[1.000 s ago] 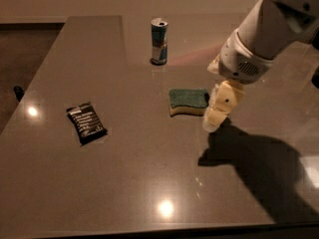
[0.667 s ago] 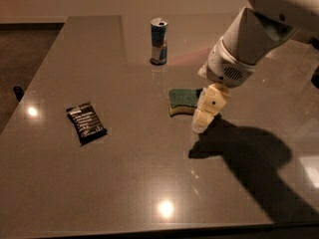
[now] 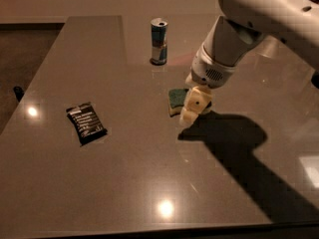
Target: Move sponge near rxbar chocolate
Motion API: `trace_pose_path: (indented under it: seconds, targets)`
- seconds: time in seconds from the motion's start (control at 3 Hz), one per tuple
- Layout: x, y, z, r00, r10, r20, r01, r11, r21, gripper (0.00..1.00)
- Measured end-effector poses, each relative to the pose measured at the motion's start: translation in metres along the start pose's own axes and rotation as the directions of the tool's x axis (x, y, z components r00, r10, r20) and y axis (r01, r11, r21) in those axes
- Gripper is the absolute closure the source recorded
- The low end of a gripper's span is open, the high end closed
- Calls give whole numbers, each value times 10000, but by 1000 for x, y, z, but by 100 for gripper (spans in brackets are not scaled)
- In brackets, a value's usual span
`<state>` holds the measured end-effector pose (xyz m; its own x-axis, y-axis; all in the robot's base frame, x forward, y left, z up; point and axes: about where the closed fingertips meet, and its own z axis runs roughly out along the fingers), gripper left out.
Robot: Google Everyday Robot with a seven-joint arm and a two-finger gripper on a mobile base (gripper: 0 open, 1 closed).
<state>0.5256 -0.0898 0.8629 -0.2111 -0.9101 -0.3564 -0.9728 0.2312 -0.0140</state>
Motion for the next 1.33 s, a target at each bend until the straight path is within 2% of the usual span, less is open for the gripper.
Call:
trace_pose_path:
  seconds: [0.33, 0.67, 1.0, 1.33]
  targets:
    - [-5, -7, 9, 9999, -66, -90, 64, 9997, -234, 41]
    - [-15, -11, 11, 9996, -271, 1, 271, 9988, -403, 73]
    - [-31, 0, 1, 9973, -618, 391, 636, 9969, -473, 94]
    - [-67, 32, -13, 9824, -1438, 1192, 1538, 9849, -798, 100]
